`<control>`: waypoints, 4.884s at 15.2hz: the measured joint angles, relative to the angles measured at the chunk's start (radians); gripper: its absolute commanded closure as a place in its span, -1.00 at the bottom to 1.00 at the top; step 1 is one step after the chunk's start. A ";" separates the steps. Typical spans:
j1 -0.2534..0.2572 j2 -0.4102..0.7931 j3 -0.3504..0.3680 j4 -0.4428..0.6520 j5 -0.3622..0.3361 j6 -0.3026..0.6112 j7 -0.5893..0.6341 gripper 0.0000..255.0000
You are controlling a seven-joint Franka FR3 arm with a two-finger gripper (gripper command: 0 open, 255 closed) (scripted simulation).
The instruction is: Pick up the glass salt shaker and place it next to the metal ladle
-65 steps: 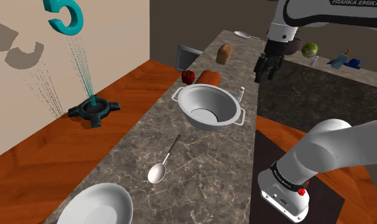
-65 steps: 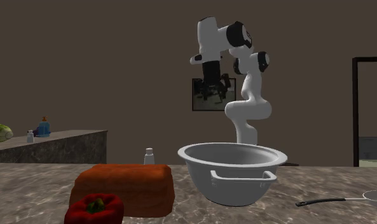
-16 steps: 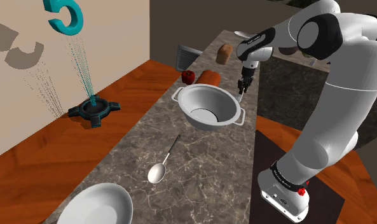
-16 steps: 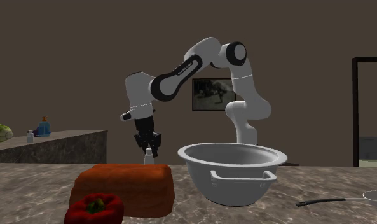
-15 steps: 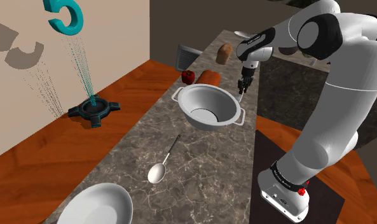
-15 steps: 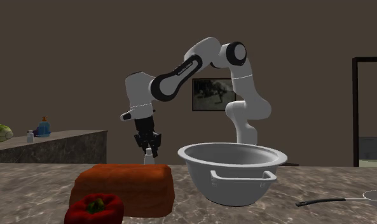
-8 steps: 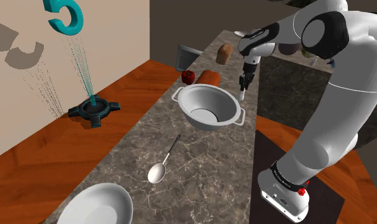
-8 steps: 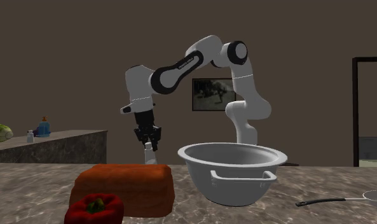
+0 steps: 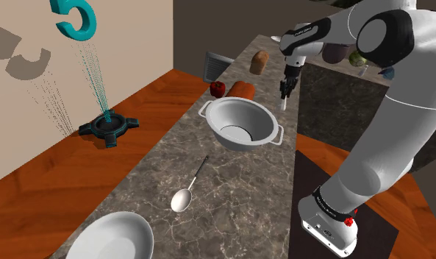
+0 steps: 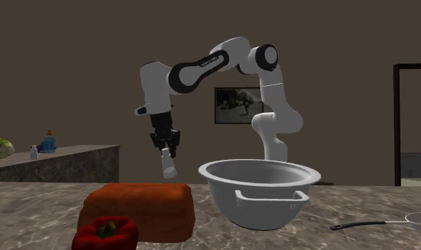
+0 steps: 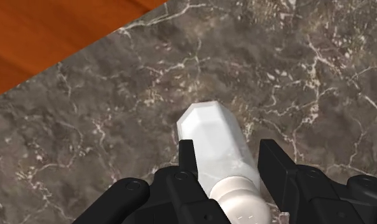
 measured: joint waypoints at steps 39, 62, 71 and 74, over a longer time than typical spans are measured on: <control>0.177 -0.591 0.192 -0.360 -0.091 -0.212 0.416 1.00; 0.429 -0.845 0.611 -0.580 0.217 -0.202 0.952 1.00; 0.517 -0.769 0.788 -0.503 0.332 -0.152 1.163 1.00; 0.542 -0.722 0.854 -0.468 0.360 -0.120 1.238 1.00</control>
